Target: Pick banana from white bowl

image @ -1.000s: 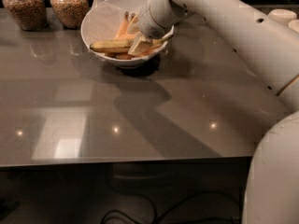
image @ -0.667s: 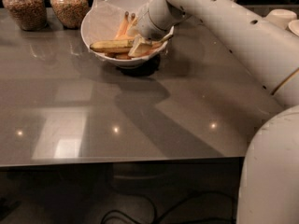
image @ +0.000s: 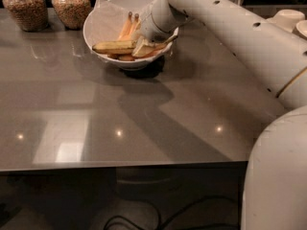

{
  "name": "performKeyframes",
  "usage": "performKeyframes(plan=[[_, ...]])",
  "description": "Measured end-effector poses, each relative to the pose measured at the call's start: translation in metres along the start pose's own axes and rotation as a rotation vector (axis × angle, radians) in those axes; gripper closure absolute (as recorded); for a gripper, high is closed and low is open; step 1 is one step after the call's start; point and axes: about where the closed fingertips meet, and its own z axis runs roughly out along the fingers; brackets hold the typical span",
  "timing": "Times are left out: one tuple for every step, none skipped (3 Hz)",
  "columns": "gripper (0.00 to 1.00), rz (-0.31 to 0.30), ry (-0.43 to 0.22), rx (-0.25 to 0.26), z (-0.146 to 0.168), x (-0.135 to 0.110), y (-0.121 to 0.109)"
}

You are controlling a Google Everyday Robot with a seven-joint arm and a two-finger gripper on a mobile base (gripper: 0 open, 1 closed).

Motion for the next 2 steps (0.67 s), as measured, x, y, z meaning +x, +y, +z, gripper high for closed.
performKeyframes(plan=[[1.00,-0.023,-0.004,0.022,-0.012,-0.007,-0.005],[1.00,-0.047,-0.014,0.052,-0.037,-0.017,-0.012]])
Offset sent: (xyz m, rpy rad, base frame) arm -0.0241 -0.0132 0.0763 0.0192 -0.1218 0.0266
